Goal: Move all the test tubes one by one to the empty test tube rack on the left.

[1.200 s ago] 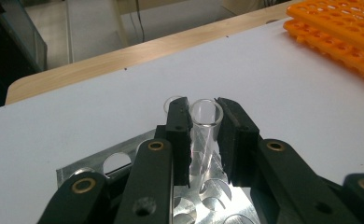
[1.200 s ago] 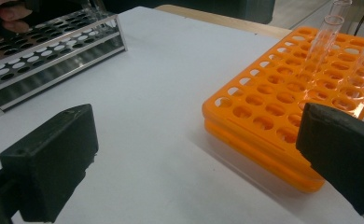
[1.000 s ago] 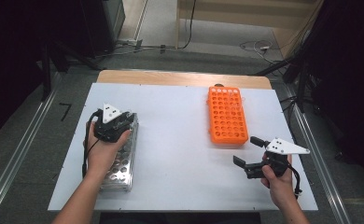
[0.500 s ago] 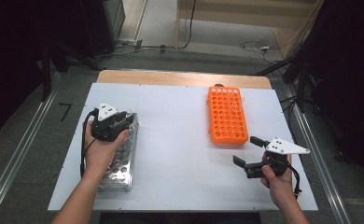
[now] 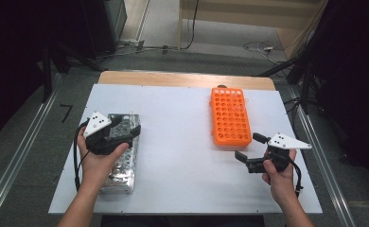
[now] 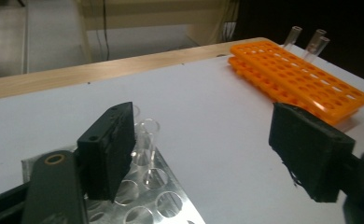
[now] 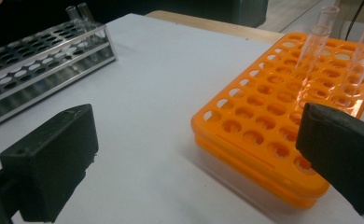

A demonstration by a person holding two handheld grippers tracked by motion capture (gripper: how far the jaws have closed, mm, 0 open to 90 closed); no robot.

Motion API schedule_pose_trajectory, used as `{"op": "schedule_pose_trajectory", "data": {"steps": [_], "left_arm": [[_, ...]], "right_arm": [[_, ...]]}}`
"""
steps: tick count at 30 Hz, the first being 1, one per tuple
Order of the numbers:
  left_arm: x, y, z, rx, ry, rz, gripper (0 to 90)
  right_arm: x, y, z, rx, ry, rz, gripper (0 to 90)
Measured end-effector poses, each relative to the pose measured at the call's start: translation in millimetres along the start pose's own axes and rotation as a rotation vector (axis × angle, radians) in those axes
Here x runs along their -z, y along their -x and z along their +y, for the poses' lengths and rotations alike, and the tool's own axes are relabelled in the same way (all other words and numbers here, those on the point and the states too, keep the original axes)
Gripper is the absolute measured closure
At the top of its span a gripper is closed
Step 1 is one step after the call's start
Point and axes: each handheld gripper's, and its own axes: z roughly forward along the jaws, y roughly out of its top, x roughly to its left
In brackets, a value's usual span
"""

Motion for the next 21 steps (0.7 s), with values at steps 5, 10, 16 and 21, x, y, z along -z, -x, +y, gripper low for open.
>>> {"op": "schedule_pose_trajectory", "data": {"steps": [5,10,16,21], "left_arm": [[9.6,6.2,-4.7,0.003,0.008,-0.025,8.1],[13.5,14.2,-8.6,0.002,-0.005,-0.072,3.5],[14.2,18.6,-11.2,-0.003,-0.009,-0.108,0.0],[15.5,21.5,-10.9,-0.011,-0.003,-0.126,0.0]], "right_arm": [[-5.3,9.7,6.3,-0.009,-0.004,-0.018,0.0],[-15.1,23.2,13.7,-0.042,-0.002,-0.009,0.0],[-32.8,38.9,24.2,-0.087,-0.002,-0.029,6.6],[-49.3,53.0,33.3,-0.113,-0.023,-0.067,24.2]]}}
